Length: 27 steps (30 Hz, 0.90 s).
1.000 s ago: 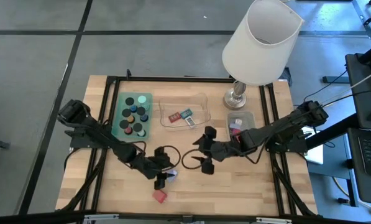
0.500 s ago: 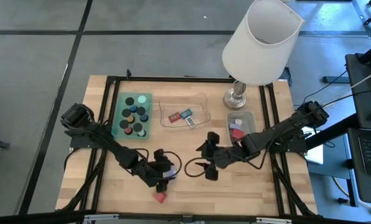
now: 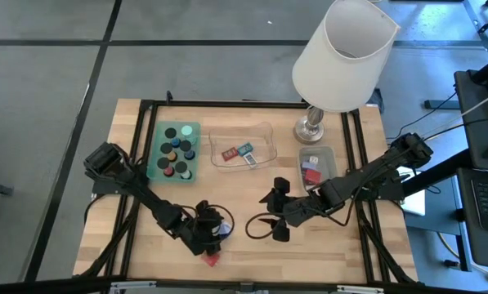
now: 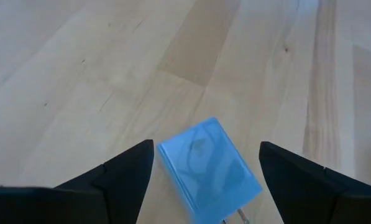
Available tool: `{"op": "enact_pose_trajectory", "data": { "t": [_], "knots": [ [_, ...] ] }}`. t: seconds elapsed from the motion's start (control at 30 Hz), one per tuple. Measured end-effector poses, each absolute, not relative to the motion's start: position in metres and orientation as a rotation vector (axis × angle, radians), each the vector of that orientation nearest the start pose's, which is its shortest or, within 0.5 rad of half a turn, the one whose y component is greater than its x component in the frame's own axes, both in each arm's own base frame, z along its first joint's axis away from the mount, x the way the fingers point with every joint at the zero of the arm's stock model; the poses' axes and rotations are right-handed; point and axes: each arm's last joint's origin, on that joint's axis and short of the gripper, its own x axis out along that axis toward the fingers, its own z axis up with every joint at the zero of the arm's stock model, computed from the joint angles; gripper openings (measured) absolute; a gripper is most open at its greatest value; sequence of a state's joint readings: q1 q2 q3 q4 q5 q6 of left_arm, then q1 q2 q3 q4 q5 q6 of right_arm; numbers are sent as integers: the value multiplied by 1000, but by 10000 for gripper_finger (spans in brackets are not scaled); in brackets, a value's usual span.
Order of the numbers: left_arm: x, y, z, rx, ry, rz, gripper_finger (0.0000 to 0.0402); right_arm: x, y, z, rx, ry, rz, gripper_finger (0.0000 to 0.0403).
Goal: Pick & Place Office items
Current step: Put the blue charger adapter into the gray bin
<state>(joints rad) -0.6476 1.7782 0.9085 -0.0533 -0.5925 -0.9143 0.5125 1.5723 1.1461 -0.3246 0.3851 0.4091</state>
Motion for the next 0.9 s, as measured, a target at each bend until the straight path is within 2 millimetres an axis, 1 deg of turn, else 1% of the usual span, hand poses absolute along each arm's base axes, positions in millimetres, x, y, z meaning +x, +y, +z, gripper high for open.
{"op": "enact_pose_trajectory", "data": {
  "t": [0.27, 0.4, 0.5, 0.57, 0.77, 0.9],
  "knots": [
    [276, -190, 132, -380, 703, 306, 290, 299, 156, 256, 69, 685, -19, 268],
    [278, -191, 122, -409, 712, 329, 290, 299, 156, 256, 69, 685, -19, 268],
    [280, -193, 116, -435, 733, 315, 290, 299, 156, 256, 68, 685, -19, 268],
    [280, -193, 111, -416, 742, 312, 290, 299, 156, 256, 68, 686, -19, 268],
    [280, -193, 111, -356, 763, 283, 289, 299, 156, 256, 68, 686, -19, 268],
    [281, -191, 110, -300, 789, 249, 272, 299, 156, 256, 66, 690, -20, 268]
  ]
}}
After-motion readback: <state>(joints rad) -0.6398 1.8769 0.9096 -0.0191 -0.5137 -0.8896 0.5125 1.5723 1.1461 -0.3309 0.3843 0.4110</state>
